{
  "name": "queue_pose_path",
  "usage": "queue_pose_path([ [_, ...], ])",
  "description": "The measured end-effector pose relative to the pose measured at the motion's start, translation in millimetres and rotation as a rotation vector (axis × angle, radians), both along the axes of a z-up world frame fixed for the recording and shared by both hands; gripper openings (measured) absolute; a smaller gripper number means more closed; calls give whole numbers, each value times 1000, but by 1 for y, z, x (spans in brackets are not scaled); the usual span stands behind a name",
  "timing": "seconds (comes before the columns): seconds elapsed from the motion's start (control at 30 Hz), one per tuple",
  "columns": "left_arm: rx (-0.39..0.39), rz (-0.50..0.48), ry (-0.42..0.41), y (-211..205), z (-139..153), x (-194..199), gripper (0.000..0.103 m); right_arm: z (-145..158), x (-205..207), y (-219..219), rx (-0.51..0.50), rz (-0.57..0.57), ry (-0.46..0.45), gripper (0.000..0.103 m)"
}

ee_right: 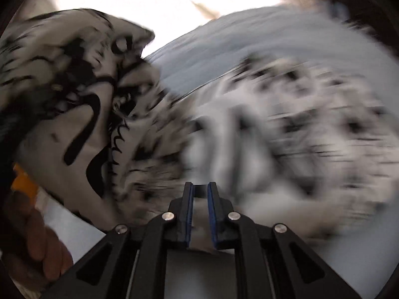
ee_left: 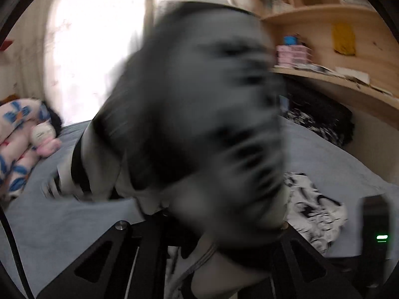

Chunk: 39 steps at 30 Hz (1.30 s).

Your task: Fold large clothes

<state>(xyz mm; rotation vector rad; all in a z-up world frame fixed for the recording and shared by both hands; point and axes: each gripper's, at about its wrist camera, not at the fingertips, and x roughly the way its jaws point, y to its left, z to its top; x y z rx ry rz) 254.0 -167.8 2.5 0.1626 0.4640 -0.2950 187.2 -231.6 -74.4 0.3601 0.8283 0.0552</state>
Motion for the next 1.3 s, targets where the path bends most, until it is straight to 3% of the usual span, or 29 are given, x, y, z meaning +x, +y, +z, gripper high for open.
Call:
queue_pose_path([
  [0.13,55,-118,48,-81,-31,12,11,2,-37,-68,-65,-201,17,12],
  [0.23,223,-140,157,-138,-87,25,12,-8,-49,-102,-66,-285,67,12],
  [0.3,326,-123,199,-156,-121,30,12,-14,-56,-115,-58,-310,96,12],
  [0.4,338,-128,177,-156,-128,27,17,-20,-59,-123,-20,-302,102,12],
  [0.57,235,-183,292,-137,-104,35,33,-22,-53,-129,8,-279,83,12],
  [0.63,182,-216,336,-131,-94,29,61,-13,-42,-130,19,-266,66,12],
  [0.7,133,-233,371,-122,-87,19,72,-5,-36,-131,41,-246,48,12],
  [0.73,107,-252,395,-116,-83,15,73,-2,-35,-132,54,-241,40,14],
  [0.8,102,-262,404,-110,-82,3,73,6,-36,-132,91,-240,15,36],
  [0.9,70,-263,364,-89,-66,-17,73,19,-36,-133,151,-228,-30,56],
  [1.0,-10,-214,306,-63,-47,-30,75,21,-24,-132,200,-192,-22,60],
  [1.13,-114,-72,248,-14,-34,-18,76,12,2,-127,196,-158,42,61],
  [1.3,-183,122,335,35,-52,25,75,-9,25,-120,178,-167,123,61],
])
